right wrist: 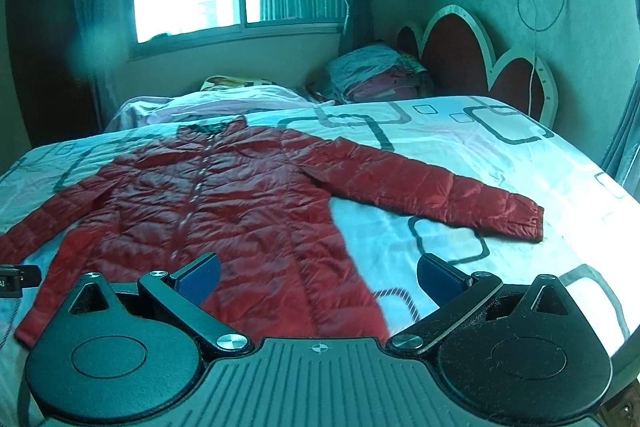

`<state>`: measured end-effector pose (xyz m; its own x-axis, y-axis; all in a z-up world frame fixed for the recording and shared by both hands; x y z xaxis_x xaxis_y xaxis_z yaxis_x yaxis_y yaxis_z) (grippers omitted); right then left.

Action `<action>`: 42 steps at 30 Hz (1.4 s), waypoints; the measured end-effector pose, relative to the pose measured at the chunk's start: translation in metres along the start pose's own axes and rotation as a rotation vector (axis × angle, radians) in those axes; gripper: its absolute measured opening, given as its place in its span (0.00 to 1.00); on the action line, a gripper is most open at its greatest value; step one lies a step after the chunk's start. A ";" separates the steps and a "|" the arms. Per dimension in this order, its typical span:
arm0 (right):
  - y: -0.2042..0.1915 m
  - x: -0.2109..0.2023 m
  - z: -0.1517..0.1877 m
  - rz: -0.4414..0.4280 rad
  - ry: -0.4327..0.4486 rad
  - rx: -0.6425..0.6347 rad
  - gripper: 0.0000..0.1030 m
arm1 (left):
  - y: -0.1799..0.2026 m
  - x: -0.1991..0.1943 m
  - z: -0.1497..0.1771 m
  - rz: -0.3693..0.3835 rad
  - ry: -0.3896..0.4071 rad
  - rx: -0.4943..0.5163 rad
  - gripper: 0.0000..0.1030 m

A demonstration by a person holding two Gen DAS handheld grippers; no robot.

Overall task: Fold large clothes
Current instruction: 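Reach the right gripper to the sleeve cuff and grasp it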

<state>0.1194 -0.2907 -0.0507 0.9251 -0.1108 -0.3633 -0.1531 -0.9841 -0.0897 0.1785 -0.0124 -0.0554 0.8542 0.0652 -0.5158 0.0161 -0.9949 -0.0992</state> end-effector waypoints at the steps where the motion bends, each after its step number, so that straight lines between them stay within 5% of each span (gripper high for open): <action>1: 0.005 0.007 -0.002 0.001 0.000 0.001 1.00 | 0.003 0.007 -0.003 -0.001 -0.007 -0.010 0.99; 20: 0.103 0.127 -0.023 0.018 -0.024 0.067 0.99 | 0.058 0.087 -0.037 -0.047 -0.040 -0.034 0.98; 30: 0.157 0.179 -0.006 0.115 -0.079 0.100 0.99 | 0.082 0.124 -0.039 -0.050 -0.084 -0.014 0.98; 31: 0.164 0.183 -0.004 0.130 -0.085 0.109 0.92 | 0.085 0.128 -0.039 -0.049 -0.088 -0.011 0.98; 32: 0.172 0.187 -0.002 0.140 -0.095 0.119 0.63 | 0.088 0.132 -0.039 -0.047 -0.092 -0.008 0.98; 33: 0.181 0.193 0.001 0.157 -0.117 0.140 0.56 | 0.090 0.135 -0.038 -0.047 -0.096 -0.006 0.97; 42: 0.256 0.219 0.030 0.348 -0.201 0.225 0.57 | 0.103 0.159 -0.039 -0.039 -0.123 0.011 0.96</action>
Point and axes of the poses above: each gripper's, at about its wrist camera, not at the fingertips, and x roughly the way its jaws point, y to its right, z to its underside, the point moved 3 cm from there along x, roughly the way its jaws point, and after that the axes turned 13 degrees about y, right-handed, at the moved point
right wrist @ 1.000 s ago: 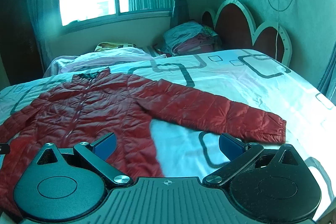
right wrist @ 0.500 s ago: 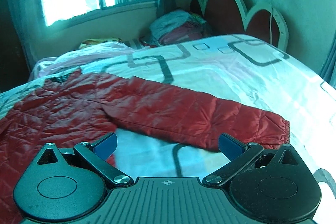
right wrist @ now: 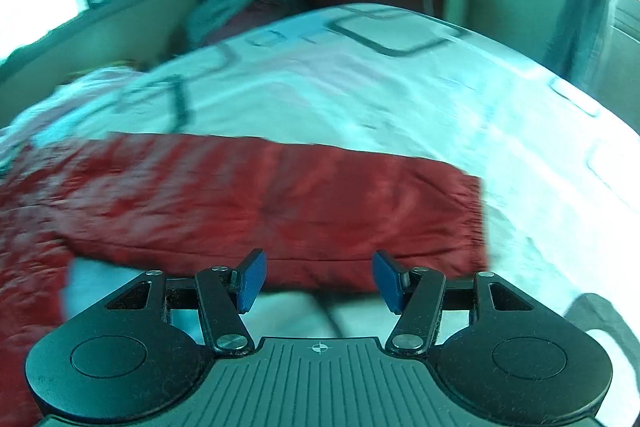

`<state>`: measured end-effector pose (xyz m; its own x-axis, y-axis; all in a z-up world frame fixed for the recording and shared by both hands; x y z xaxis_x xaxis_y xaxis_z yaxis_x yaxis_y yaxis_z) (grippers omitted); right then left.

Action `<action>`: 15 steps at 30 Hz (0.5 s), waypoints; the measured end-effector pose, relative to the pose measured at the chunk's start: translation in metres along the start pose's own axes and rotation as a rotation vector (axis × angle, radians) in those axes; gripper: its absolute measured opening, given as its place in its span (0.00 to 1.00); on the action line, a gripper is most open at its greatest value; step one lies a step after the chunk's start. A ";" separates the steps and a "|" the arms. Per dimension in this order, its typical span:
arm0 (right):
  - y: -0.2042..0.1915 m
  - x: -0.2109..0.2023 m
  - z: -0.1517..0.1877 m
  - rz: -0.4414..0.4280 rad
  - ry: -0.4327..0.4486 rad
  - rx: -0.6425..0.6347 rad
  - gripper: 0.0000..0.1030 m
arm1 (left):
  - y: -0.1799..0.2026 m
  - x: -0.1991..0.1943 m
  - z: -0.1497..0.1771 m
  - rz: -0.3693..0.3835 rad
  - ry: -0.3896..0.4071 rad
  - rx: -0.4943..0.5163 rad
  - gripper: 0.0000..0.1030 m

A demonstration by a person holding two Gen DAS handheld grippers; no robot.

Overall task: Fold large clothes
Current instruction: 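Reach the right gripper to the sleeve cuff and grasp it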

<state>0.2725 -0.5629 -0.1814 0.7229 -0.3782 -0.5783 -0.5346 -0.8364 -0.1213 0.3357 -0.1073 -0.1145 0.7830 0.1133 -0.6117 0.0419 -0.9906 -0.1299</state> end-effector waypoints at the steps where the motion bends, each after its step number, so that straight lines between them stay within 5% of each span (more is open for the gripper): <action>1: 0.007 0.003 0.001 0.024 -0.008 0.008 0.58 | 0.000 0.003 0.000 0.000 -0.004 -0.001 0.96; 4: 0.026 0.008 0.001 0.110 0.000 0.007 0.90 | 0.001 0.010 -0.002 -0.001 -0.013 -0.001 0.96; 11: 0.052 0.026 0.004 0.121 -0.050 0.102 0.89 | 0.000 0.022 -0.002 0.014 -0.026 -0.002 0.90; 15: 0.047 0.021 0.005 0.101 -0.042 0.135 0.61 | -0.003 0.024 -0.002 0.028 -0.027 -0.009 0.86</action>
Point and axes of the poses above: each gripper's, at about its wrist camera, not at the fingertips, and x roughly the way its jaws point, y to its right, z to its underside, the point moved 3 cm from there along x, roughly the way its jaws point, and after that the axes turned 13 degrees about y, right-handed, at the moved point
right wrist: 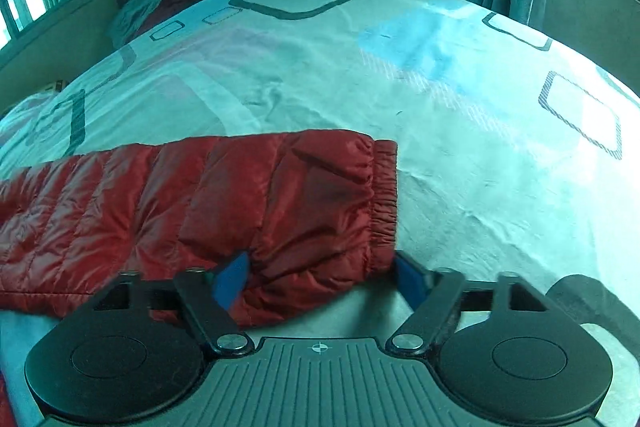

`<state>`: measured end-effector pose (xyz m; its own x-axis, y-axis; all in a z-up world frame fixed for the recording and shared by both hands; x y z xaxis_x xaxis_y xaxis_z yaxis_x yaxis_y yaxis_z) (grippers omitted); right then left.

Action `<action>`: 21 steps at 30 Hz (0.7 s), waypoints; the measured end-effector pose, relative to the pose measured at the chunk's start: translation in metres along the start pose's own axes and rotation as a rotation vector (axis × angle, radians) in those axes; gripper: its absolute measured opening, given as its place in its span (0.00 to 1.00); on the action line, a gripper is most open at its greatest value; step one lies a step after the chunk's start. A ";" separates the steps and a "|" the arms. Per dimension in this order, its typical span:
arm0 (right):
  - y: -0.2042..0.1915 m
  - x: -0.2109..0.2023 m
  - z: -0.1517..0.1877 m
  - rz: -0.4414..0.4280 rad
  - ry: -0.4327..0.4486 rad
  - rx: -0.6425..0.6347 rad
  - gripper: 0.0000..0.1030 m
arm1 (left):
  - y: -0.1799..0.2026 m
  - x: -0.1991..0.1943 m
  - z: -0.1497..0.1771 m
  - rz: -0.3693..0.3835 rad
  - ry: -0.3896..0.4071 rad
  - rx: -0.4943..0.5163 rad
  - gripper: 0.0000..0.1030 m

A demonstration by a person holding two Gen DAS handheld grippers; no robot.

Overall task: Fold large clothes
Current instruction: 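Reach the right gripper to the sleeve cuff and grasp it, then carry the held sleeve across the jacket front and open the right gripper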

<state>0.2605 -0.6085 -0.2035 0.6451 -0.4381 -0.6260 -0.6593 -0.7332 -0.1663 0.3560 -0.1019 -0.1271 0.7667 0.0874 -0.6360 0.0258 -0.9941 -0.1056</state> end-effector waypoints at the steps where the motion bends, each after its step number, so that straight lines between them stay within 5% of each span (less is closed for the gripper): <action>1: -0.003 0.001 -0.001 -0.014 0.005 0.003 0.48 | -0.001 0.000 0.000 0.004 0.001 -0.002 0.83; 2: -0.006 -0.001 -0.002 -0.031 0.007 0.013 0.31 | -0.002 0.000 -0.001 0.007 0.001 -0.004 0.83; 4: -0.012 -0.004 -0.004 -0.060 0.007 0.032 0.13 | -0.006 0.001 -0.002 0.014 0.003 -0.012 0.81; 12: -0.081 -0.041 -0.027 -0.156 0.156 -0.097 0.11 | -0.036 -0.006 -0.007 0.031 0.039 -0.089 0.81; 21: -0.251 -0.095 -0.018 -0.448 0.232 -0.249 0.11 | -0.084 -0.006 -0.009 0.027 0.077 -0.123 0.81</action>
Point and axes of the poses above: each gripper's, at about its wrist camera, not at the fingertips, and x roughly the way its jaws point, y to its right, z to its underside, the point moved 3 cm from there along x, roughly the way its jaws point, and after that the axes turned 13 degrees about y, right-handed, at the moved point
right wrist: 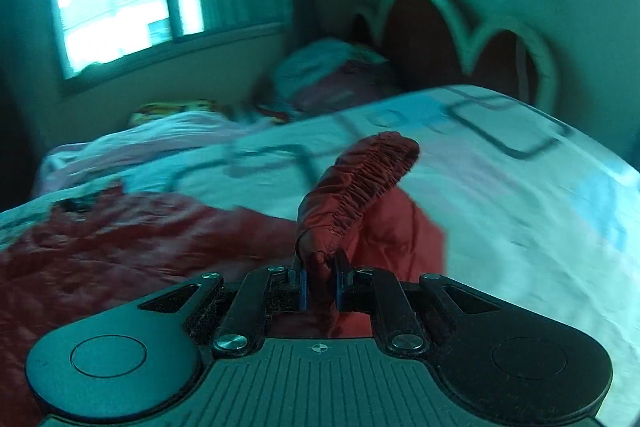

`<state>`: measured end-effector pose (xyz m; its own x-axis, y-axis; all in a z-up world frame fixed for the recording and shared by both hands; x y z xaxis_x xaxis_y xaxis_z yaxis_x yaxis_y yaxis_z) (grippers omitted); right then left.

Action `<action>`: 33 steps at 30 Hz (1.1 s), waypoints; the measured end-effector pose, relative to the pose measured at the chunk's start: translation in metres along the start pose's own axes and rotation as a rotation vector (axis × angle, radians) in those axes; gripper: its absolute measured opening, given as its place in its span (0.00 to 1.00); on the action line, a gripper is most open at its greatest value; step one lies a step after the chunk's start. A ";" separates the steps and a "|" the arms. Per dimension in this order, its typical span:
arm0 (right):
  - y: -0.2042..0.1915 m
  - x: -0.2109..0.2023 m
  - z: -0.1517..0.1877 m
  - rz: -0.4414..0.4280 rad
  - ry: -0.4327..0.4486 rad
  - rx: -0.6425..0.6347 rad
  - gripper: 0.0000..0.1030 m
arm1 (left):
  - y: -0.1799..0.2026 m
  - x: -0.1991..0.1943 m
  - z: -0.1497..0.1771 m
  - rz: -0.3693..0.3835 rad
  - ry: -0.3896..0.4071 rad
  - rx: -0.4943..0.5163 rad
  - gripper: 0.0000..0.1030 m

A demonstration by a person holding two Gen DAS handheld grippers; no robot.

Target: Fold large clothes

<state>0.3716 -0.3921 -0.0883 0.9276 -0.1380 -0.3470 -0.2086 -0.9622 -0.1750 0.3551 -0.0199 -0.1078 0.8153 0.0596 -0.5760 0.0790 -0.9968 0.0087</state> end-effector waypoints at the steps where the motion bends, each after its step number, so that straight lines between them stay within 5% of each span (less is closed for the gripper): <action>1: -0.023 0.004 -0.001 -0.039 -0.001 -0.010 0.11 | -0.007 0.001 -0.001 -0.005 0.002 -0.008 0.81; 9: -0.182 0.041 0.031 -0.299 -0.093 -0.078 0.11 | -0.057 0.012 -0.005 -0.061 0.001 -0.034 0.81; 15: -0.240 0.067 0.074 -0.399 -0.243 -0.089 0.12 | -0.071 0.023 -0.007 -0.069 -0.009 -0.041 0.81; 19: -0.237 0.066 0.090 -0.423 -0.292 -0.111 0.12 | -0.066 0.030 -0.009 -0.048 -0.013 -0.033 0.81; 20: -0.237 0.067 0.089 -0.428 -0.299 -0.111 0.20 | -0.063 0.032 -0.010 -0.040 -0.015 -0.030 0.81; 21: -0.235 0.066 0.088 -0.432 -0.304 -0.104 0.32 | -0.060 0.033 -0.011 -0.032 -0.016 -0.026 0.81; 22: -0.231 0.063 0.086 -0.437 -0.296 -0.091 0.65 | -0.055 0.035 -0.012 -0.024 -0.016 -0.022 0.82; 23: -0.228 0.059 0.083 -0.436 -0.269 -0.088 0.79 | -0.052 0.036 -0.012 -0.016 -0.016 -0.018 0.83; 28: -0.205 0.040 0.065 -0.420 -0.204 -0.102 0.79 | -0.031 0.042 -0.015 0.032 -0.019 -0.003 0.86; 33: -0.155 0.025 0.056 -0.283 -0.142 -0.143 0.79 | 0.006 0.058 -0.015 0.150 -0.044 -0.004 0.89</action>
<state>0.4100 -0.2334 -0.1212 0.8881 0.1637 -0.4296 0.1061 -0.9822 -0.1551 0.4114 -0.0216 -0.1283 0.7922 -0.0924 -0.6032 -0.0395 -0.9942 0.1004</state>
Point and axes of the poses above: each gripper's, at about its wrist camera, not at the fingertips, and x roughly the way its jaws point, y to its right, z to its underside, the point moved 3 cm from there along x, roughly the way its jaws point, and after that the axes turned 13 degrees about y, right-handed, at the moved point
